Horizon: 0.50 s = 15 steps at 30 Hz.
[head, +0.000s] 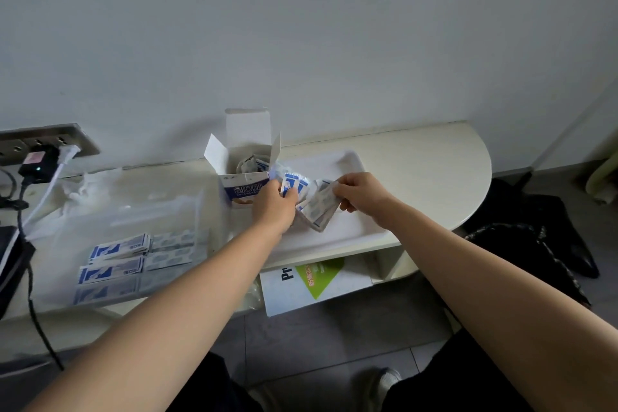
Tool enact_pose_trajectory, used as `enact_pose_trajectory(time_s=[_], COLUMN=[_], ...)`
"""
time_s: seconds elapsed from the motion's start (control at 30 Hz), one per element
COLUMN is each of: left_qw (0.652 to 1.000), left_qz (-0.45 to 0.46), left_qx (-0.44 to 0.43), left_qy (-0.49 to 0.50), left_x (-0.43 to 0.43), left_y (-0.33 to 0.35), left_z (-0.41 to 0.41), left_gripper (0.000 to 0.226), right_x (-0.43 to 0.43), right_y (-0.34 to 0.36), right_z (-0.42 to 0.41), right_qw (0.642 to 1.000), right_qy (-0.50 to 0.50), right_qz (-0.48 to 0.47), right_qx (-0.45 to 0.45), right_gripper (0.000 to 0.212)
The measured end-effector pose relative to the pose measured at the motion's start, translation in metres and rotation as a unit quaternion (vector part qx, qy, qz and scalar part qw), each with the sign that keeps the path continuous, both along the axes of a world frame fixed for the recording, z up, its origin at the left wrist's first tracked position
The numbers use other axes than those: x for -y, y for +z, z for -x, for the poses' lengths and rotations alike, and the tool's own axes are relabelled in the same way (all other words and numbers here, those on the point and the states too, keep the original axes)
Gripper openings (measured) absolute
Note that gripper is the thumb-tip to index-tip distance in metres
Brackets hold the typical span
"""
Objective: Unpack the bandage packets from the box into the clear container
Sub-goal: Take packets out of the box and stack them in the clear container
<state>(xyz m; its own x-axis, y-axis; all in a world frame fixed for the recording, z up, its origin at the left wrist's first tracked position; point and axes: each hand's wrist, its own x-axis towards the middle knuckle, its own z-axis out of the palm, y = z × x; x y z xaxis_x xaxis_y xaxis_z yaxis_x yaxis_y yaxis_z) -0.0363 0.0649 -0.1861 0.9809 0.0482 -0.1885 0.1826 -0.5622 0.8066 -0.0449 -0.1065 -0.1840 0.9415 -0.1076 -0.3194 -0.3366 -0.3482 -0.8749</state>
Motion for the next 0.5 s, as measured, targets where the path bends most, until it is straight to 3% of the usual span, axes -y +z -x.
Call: enact_pose_trajectory(time_s=[0.13, 0.2, 0.37, 0.5], left_qw=[0.999, 0.997, 0.981, 0.969], left_qz=[0.043, 0.066, 0.168, 0.215], left_qx=[-0.026, -0.038, -0.092, -0.116], left_qy=[0.005, 0.003, -0.011, -0.028], left_x=[-0.010, -0.016, -0.017, -0.016], left_y=[-0.014, -0.024, -0.004, 0.000], left_z=[-0.003, -0.007, 0.000, 0.006], left_gripper=[0.019, 0.028, 0.019, 0.019], right_x=[0.009, 0.010, 0.010, 0.003], right_y=[-0.015, -0.018, -0.016, -0.004], right_z=[-0.011, -0.015, -0.018, -0.011], right_qw=[0.995, 0.991, 0.987, 0.978], right_qy=[-0.101, -0.132, -0.156, -0.141], right_qz=[0.005, 0.005, -0.001, 0.079], right_qx=[0.003, 0.012, 0.037, 0.134], right_gripper=[0.018, 0.019, 0.031, 0.028])
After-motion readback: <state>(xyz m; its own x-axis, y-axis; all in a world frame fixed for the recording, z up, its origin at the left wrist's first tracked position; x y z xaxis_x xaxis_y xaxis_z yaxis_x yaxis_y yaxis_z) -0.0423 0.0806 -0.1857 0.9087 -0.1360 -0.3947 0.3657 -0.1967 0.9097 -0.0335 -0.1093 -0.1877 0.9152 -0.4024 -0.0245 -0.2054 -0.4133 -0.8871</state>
